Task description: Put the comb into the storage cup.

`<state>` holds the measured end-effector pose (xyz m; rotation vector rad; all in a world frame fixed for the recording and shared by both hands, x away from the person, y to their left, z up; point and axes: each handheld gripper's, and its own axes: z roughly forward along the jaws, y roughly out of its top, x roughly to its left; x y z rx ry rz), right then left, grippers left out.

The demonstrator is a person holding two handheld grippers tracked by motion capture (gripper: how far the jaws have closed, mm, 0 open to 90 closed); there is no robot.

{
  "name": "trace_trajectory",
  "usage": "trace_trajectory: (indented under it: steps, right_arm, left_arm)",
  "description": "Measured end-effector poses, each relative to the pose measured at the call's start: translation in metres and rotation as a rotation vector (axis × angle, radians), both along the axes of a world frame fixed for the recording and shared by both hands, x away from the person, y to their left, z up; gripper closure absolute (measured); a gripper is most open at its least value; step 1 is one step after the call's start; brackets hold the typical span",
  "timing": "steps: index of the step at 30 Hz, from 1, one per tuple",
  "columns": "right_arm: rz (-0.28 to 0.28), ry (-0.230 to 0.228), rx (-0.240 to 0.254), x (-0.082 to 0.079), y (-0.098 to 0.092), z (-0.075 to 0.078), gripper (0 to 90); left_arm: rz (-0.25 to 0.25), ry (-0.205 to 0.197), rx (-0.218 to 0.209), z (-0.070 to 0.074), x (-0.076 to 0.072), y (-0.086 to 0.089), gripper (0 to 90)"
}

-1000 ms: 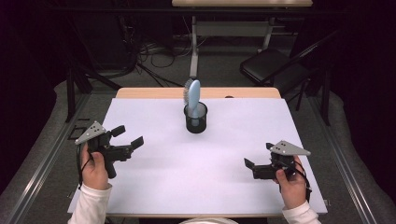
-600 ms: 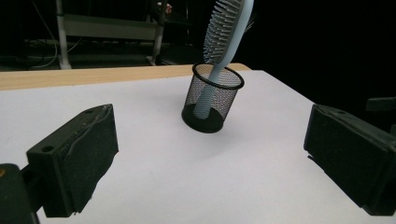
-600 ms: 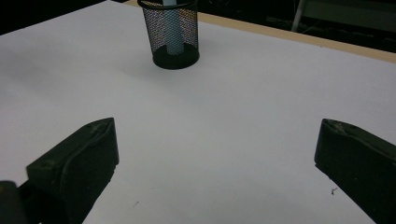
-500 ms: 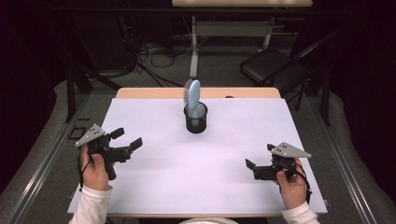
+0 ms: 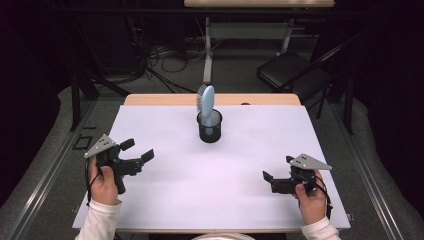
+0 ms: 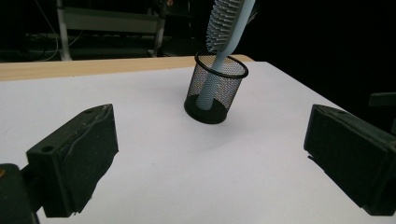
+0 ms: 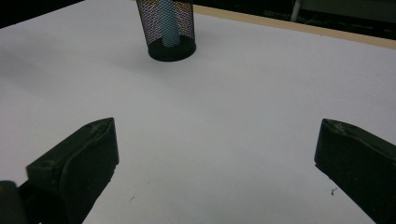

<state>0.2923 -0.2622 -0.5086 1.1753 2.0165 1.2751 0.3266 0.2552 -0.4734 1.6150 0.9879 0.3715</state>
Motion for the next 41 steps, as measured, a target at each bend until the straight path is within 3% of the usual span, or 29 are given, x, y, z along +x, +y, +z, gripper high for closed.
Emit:
trace_trajectory:
  steps: [41]
  right_arm:
    - [-0.010, 0.005, 0.000, 0.0007, -0.0006, -0.0032, 0.0]
  left_arm:
    - [0.000, 0.006, 0.005, -0.0065, 0.0015, -0.0048, 2.9]
